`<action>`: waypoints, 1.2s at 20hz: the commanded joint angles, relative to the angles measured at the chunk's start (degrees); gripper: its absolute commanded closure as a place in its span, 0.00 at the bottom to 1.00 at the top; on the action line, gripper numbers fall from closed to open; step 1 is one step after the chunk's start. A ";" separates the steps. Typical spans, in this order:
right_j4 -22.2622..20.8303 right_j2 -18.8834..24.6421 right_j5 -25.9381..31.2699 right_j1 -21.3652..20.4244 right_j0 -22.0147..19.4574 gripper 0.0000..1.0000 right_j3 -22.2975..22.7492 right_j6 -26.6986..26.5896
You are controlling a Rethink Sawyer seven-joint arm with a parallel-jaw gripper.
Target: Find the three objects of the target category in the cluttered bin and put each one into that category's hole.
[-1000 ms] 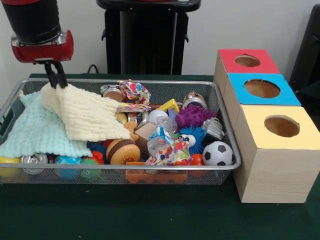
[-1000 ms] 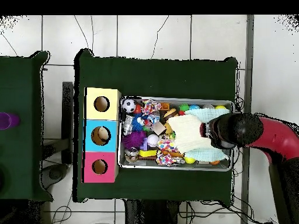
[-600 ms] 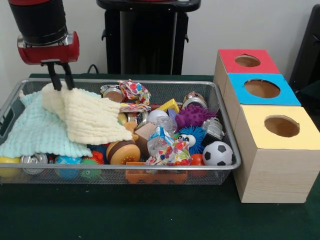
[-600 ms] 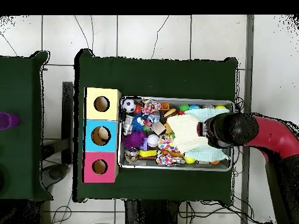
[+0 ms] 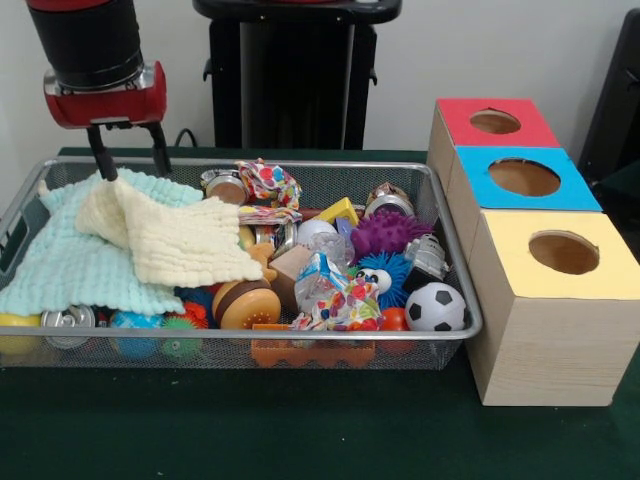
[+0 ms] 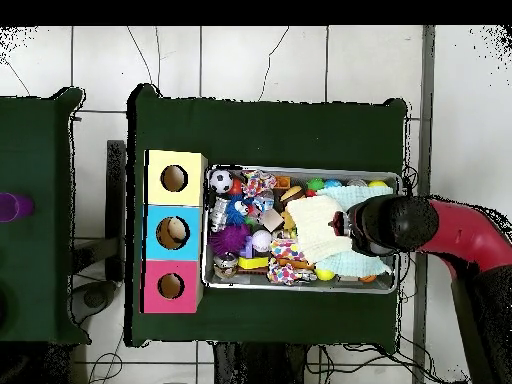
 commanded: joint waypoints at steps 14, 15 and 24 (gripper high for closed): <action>-0.18 1.73 -7.07 -5.87 5.60 0.00 12.47 2.19; 0.03 1.46 -7.45 -6.09 6.07 0.00 12.90 2.92; 1.62 -1.65 -15.35 -7.66 13.57 0.00 16.02 11.58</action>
